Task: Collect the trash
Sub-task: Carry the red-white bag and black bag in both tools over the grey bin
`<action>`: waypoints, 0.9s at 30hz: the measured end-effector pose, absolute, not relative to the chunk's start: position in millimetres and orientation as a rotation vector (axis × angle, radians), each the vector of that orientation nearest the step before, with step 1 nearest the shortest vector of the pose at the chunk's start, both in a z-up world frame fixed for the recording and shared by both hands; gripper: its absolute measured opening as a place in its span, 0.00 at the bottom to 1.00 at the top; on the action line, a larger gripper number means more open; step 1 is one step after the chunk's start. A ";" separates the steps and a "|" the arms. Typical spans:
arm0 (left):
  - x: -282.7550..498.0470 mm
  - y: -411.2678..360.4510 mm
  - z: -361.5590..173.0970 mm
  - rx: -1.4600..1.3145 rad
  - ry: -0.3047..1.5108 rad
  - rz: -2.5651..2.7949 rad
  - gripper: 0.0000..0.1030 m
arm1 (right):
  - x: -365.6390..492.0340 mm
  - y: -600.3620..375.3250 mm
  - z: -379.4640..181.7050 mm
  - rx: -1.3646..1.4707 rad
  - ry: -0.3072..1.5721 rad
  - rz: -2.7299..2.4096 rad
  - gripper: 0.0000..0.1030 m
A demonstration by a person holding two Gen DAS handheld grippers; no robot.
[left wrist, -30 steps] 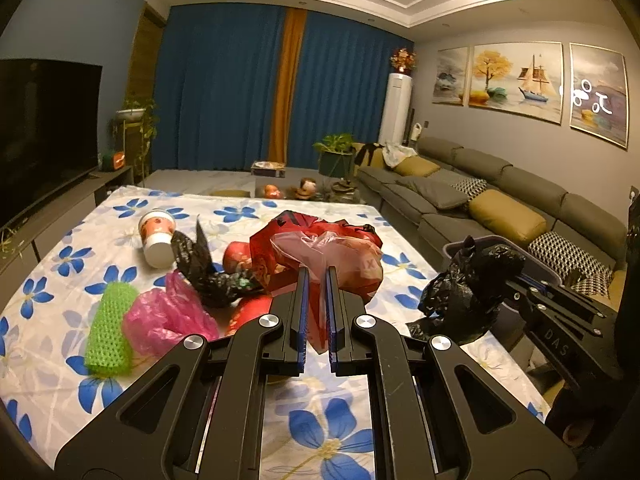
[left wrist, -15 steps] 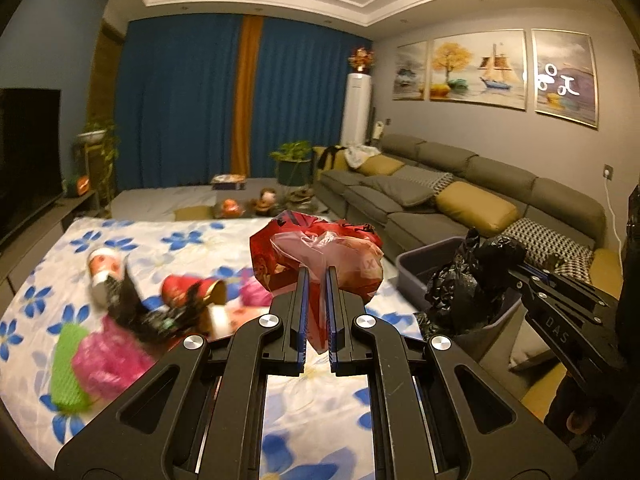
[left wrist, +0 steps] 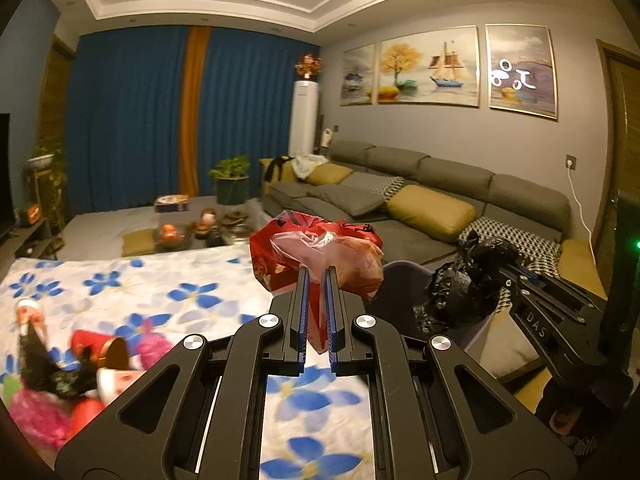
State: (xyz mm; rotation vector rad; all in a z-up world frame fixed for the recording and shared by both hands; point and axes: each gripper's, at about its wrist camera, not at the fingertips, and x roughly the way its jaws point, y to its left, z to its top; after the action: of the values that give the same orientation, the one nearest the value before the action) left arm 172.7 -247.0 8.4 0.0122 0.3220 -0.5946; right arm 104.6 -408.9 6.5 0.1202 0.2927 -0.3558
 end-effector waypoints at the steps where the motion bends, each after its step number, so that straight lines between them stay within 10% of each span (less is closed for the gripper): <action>1: 175.1 -253.9 6.6 0.013 0.325 -0.603 0.07 | 106.2 -412.7 5.1 0.123 0.292 -0.362 0.06; 27: 220.8 -343.9 -29.7 -0.006 0.412 -0.722 0.07 | 128.5 -457.2 -10.6 0.154 0.291 -0.422 0.06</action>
State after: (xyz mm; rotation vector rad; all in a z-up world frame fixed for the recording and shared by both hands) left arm 220.8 -343.9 -29.7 -0.0056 0.4116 -0.7223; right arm 128.5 -457.2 -10.6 0.1538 0.2911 -0.4221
